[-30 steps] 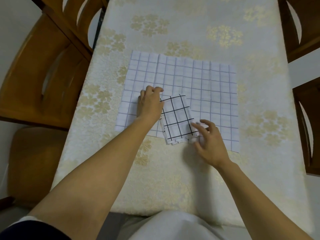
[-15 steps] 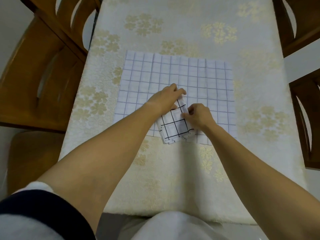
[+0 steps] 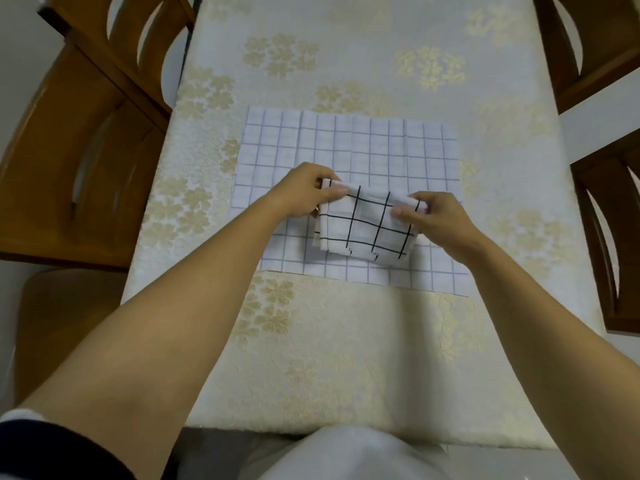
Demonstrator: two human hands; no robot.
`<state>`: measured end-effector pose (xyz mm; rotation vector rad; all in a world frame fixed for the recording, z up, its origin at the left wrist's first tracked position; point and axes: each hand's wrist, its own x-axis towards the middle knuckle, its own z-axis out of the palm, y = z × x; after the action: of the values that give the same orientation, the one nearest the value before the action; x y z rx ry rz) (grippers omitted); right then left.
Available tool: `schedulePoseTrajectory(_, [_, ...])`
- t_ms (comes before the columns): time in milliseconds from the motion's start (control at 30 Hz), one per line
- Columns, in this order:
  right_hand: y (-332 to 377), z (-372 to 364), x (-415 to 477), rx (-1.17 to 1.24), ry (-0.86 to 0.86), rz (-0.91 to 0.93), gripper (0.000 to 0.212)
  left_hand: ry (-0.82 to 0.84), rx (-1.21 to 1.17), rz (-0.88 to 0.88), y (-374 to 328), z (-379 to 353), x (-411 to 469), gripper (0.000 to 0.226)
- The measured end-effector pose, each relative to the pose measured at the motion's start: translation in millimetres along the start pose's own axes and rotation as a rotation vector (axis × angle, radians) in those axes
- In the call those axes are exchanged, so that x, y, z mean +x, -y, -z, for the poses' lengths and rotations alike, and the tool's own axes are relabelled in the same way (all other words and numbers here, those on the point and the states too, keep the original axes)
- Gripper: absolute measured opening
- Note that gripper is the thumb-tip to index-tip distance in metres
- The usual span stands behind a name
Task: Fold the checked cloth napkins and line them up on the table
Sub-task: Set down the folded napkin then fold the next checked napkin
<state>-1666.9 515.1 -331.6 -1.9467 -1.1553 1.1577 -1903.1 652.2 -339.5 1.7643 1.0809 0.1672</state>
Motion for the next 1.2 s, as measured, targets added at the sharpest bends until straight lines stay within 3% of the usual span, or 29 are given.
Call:
schedulePoseTrajectory(167, [-14, -6, -2, 0.305, -0.041, -0.109, 0.024, -0.177, -0.305, 0.140, 14, -19, -14, 0.019])
schedulePoseTrajectory(333, [-16, -16, -4, 0.300, -0.130, -0.106, 0.037, -0.163, -0.428, 0.204, 17, -30, -27, 0.055])
schedulePoseTrajectory(533, [-21, -20, -6, 0.304, -0.143, -0.125, 0.041, -0.201, -0.452, 0.261, 22, -40, -39, 0.032])
schedulePoseTrajectory(633, [-21, -23, -7, 0.309, -0.167, -0.119, 0.051, -0.242, -0.501, 0.269, 23, -45, -43, 0.033])
schedulePoseTrajectory(767, [-20, -24, -7, 0.327, -0.134, -0.141, 0.046, -0.324, -0.470, 0.243, 26, -50, -44, 0.026])
schedulePoseTrajectory(833, [-21, -23, -5, 0.362, -0.110, -0.134, 0.052, -0.323, -0.490, 0.261, 27, -49, -44, 0.033])
schedulePoseTrajectory(1033, [-20, -24, -4, 0.456, -0.143, -0.150, 0.042, -0.238, -0.536, 0.276, 26, -48, -46, 0.056])
schedulePoseTrajectory(1100, [-24, -26, -2, 0.478, -0.161, -0.198, 0.028, -0.138, -0.440, 0.269, 28, -51, -49, 0.062])
schedulePoseTrajectory(1200, [-33, -27, 1, 0.445, -0.202, -0.233, 0.029, -0.135, -0.338, 0.267, 34, -54, -51, 0.060])
